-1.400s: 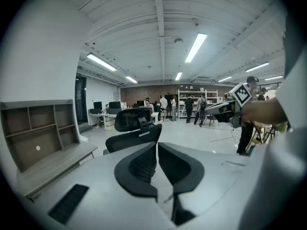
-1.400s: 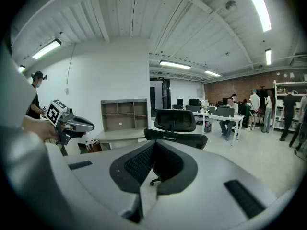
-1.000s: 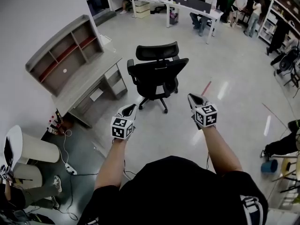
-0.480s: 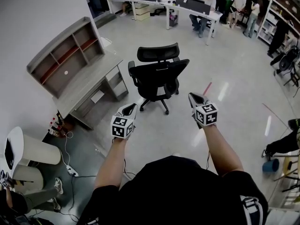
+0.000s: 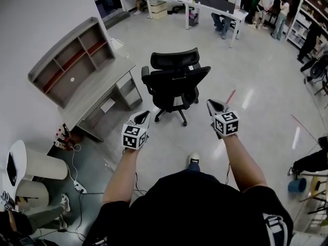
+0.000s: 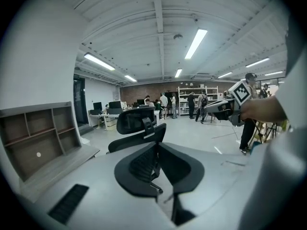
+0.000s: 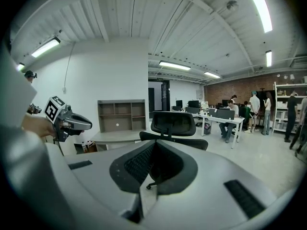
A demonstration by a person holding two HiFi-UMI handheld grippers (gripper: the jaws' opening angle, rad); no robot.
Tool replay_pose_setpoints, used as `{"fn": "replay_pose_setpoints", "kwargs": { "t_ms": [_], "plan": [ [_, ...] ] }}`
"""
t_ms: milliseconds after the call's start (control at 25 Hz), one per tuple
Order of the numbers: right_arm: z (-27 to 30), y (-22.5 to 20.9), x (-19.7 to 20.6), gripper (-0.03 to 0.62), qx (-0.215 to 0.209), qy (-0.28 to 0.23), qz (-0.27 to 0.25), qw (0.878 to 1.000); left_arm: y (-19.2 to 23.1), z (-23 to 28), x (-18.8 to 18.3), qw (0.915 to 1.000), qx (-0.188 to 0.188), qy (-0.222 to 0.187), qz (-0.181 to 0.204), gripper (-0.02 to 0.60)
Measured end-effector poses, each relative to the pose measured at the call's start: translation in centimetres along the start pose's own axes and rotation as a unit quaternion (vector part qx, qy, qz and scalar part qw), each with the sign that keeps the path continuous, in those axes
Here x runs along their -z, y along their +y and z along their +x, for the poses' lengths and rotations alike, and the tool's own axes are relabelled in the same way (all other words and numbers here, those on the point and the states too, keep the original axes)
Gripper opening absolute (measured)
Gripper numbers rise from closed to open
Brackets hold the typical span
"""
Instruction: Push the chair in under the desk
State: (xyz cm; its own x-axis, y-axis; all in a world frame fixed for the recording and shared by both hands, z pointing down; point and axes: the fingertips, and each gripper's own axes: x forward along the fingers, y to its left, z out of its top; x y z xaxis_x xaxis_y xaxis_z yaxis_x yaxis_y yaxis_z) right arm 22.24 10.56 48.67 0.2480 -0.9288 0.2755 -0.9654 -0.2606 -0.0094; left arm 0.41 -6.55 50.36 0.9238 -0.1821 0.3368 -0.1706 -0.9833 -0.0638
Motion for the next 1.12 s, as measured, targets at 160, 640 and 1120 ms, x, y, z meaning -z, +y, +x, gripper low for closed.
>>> {"fn": "replay_pose_setpoints", "kwargs": {
  "t_ms": [160, 640, 1120],
  "plan": [
    [3.2, -2.5, -0.3, -0.003, -0.006, 0.005, 0.002, 1.000, 1.7, 3.2, -0.9, 1.0000, -0.009, -0.001, -0.004, 0.026],
    [12.8, -10.7, -2.2, -0.003, -0.026, 0.018, 0.000, 0.999, 6.0, 13.4, -3.3, 0.9993, -0.031, 0.009, -0.021, 0.026],
    [19.5, -17.1, -2.6, -0.004, -0.051, 0.028, 0.003, 0.998, 8.3, 21.2, -4.7, 0.9978, -0.052, 0.024, -0.034, 0.026]
  ]
}}
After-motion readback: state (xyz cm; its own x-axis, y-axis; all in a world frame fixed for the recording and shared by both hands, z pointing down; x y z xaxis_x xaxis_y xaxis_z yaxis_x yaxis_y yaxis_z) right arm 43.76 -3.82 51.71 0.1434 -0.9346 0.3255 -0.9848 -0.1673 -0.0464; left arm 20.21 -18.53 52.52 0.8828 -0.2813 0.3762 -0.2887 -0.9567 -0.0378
